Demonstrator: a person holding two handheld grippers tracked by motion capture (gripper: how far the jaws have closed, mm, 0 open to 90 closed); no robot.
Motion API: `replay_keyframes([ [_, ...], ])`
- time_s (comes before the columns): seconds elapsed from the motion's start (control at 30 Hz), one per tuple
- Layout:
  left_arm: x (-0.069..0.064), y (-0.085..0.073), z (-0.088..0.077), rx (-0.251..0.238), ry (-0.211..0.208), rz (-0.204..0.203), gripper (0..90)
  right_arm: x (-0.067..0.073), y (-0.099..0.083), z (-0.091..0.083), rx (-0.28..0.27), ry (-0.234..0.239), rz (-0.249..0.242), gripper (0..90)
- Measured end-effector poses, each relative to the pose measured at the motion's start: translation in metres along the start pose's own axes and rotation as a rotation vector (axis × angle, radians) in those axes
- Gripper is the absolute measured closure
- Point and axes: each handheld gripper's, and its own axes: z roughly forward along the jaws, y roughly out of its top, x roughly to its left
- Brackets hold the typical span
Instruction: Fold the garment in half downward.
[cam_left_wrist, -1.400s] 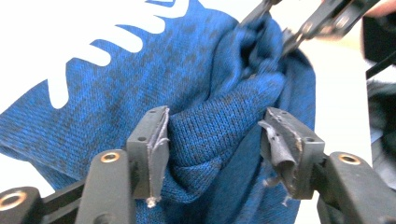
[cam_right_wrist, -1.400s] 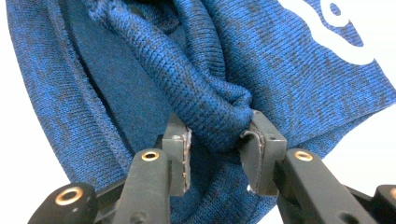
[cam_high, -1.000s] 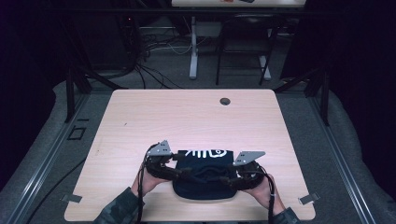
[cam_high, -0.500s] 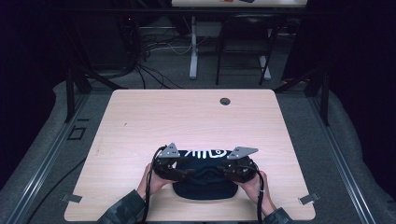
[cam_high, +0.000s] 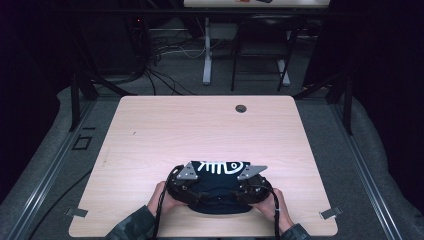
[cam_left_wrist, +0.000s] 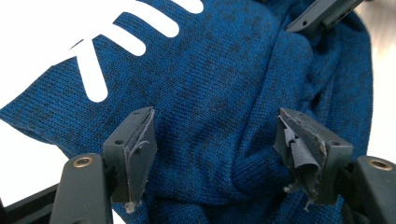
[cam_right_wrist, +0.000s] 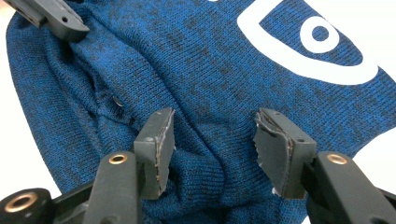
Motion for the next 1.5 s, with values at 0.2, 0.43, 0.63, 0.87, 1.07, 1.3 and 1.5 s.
replay_keyframes([
  [0.2,-0.003,-0.004,0.0,0.0,0.02,0.008,28.9,-0.001,-0.003,0.001,0.003,0.005,-0.018,41.9],
  [0.43,-0.003,-0.009,0.0,-0.014,0.006,0.0,28.8,-0.002,-0.006,0.001,-0.007,0.023,-0.031,39.9],
  [0.63,-0.004,-0.009,0.0,-0.018,0.011,0.003,27.5,-0.001,-0.006,0.004,-0.012,0.049,-0.028,26.1],
  [0.87,-0.005,-0.005,-0.005,-0.026,0.026,-0.007,17.5,0.004,-0.005,0.004,-0.036,0.071,-0.016,14.1],
  [1.07,-0.007,-0.004,-0.02,-0.088,0.063,-0.02,12.9,-0.003,-0.004,-0.013,-0.135,0.113,0.051,10.3],
  [1.3,0.007,-0.01,-0.037,-0.115,0.12,-0.062,10.2,-0.013,-0.009,-0.029,-0.144,0.066,0.069,6.6],
  [1.5,0.018,-0.018,-0.046,-0.122,0.165,-0.101,9.8,-0.025,-0.015,-0.045,-0.174,0.007,0.103,6.7],
])
